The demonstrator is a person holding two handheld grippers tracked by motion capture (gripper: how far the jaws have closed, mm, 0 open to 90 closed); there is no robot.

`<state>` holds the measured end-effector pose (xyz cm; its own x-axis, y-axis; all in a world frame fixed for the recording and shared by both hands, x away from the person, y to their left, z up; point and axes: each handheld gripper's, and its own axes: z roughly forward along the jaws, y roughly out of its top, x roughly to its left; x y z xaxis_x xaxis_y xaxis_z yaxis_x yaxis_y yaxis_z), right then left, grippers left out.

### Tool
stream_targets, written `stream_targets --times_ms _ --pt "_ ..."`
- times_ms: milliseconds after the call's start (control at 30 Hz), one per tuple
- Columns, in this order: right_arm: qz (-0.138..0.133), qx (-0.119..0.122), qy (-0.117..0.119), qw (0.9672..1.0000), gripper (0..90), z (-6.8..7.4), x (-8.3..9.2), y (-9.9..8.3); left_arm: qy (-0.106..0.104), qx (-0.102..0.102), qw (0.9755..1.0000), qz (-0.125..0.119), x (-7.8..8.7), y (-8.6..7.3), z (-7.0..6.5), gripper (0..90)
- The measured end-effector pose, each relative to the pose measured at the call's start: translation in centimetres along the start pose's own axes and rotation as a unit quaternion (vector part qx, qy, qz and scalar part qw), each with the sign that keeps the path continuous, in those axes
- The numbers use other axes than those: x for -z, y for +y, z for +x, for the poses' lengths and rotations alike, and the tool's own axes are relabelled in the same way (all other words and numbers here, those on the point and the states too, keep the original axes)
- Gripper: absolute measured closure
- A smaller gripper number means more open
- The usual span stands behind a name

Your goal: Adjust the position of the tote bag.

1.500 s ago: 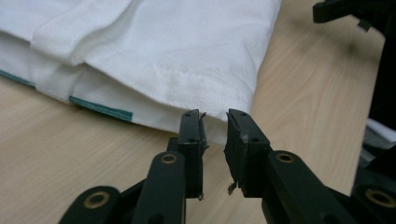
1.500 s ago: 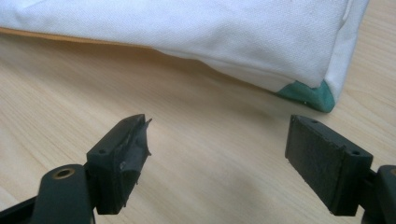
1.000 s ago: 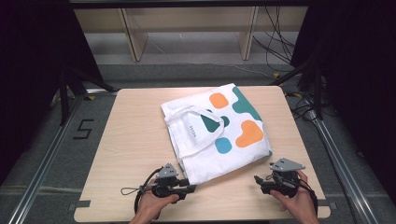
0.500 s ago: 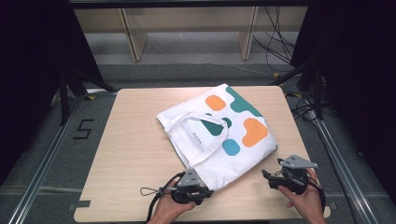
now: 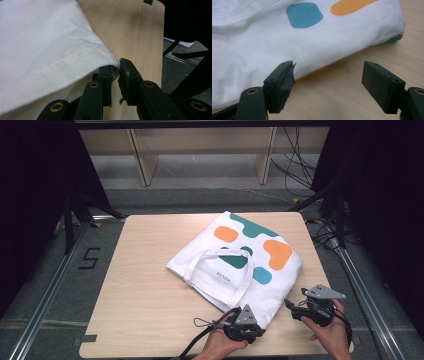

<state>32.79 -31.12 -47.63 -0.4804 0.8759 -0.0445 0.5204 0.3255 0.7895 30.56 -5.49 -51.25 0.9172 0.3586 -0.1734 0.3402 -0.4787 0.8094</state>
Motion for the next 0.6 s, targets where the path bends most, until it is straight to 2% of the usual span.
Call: stream_targets --times_ms 33,67,100,133,167,200,233,267,300,333,367,400,433,467,500,533,567,600 --pt "-0.005 0.009 -0.007 0.9999 26.7 -0.2 0.0 0.0 0.0 0.0 1.0 0.0 0.0 0.0 0.0 77.3" --pt "-0.001 0.004 0.0 1.0 26.7 -0.1 0.0 0.1 -0.017 0.008 0.9998 -0.004 0.3 0.1 -0.2 73.4" --pt "-0.005 0.009 -0.007 0.9999 26.7 -0.2 0.0 0.0 -0.016 -0.003 0.9999 0.002 0.9 0.2 0.0 67.7" --pt "-0.003 0.007 0.0 1.0 26.7 -0.2 0.0 0.0 -0.02 0.004 0.9998 -0.002 1.5 0.1 0.0 59.5" --pt "-0.002 0.005 -0.001 1.0 26.7 -0.1 0.1 0.0 -0.014 -0.003 0.9999 -0.001 2.3 0.1 0.2 54.6" --pt "-0.002 0.005 -0.001 1.0 26.7 -0.1 0.1 0.0 -0.014 -0.003 0.9999 -0.001 2.3 0.1 0.2 50.2" --pt "-0.002 0.004 0.004 1.0 27.2 0.0 0.0 0.0 -0.003 -0.012 0.9999 0.005 4.0 -0.3 0.8 43.9" --pt "0.003 0.003 0.011 0.9999 27.2 0.1 -0.1 0.0 0.002 -0.012 0.9999 0.005 4.9 -0.6 1.1 40.6" --pt "0.004 0.012 0.012 0.9998 27.2 0.3 0.0 0.0 0.012 -0.011 0.9999 0.0 5.8 -0.9 1.4 39.5" --pt "0.004 0.012 0.012 0.9998 27.2 0.3 0.0 0.0 0.012 -0.011 0.9999 0.0 5.8 -0.9 1.4 37.8" --pt "-0.002 0.013 0.018 0.9998 27.2 0.5 0.0 0.0 0.027 -0.01 0.9996 -0.006 7.0 -1.4 1.9 37.8" --pt "-0.008 0.014 0.025 0.9996 27.2 1.1 0.3 0.2 0.072 -0.006 0.9971 -0.025 8.9 -2.0 2.9 35.8" --pt "-0.005 -0.007 0.034 0.9994 27.0 1.6 0.5 0.4 0.094 0.0 0.9952 -0.027 9.8 -2.4 3.6 34.5" --pt "-0.005 -0.007 0.034 0.9994 27.0 1.6 0.5 0.4 0.094 0.0 0.9952 -0.027 9.8 -2.4 3.6 33.7" --pt "-0.019 -0.001 0.055 0.9983 26.2 2.2 0.5 0.8 0.129 0.019 0.9909 -0.032 11.8 -3.1 5.1 33.4" --pt "-0.017 -0.01 0.058 0.9981 26.1 2.7 0.6 0.9 0.145 0.02 0.9886 -0.035 12.5 -3.4 5.7 33.1" --pt "-0.018 0.006 0.06 0.998 25.6 3.0 0.6 1.0 0.162 0.034 0.9854 -0.04 13.5 -3.9 6.5 32.7" --pt "-0.011 0.003 0.071 0.9974 24.8 3.9 0.7 1.2 0.173 0.047 0.9826 -0.048 14.3 -4.3 7.1 32.3"
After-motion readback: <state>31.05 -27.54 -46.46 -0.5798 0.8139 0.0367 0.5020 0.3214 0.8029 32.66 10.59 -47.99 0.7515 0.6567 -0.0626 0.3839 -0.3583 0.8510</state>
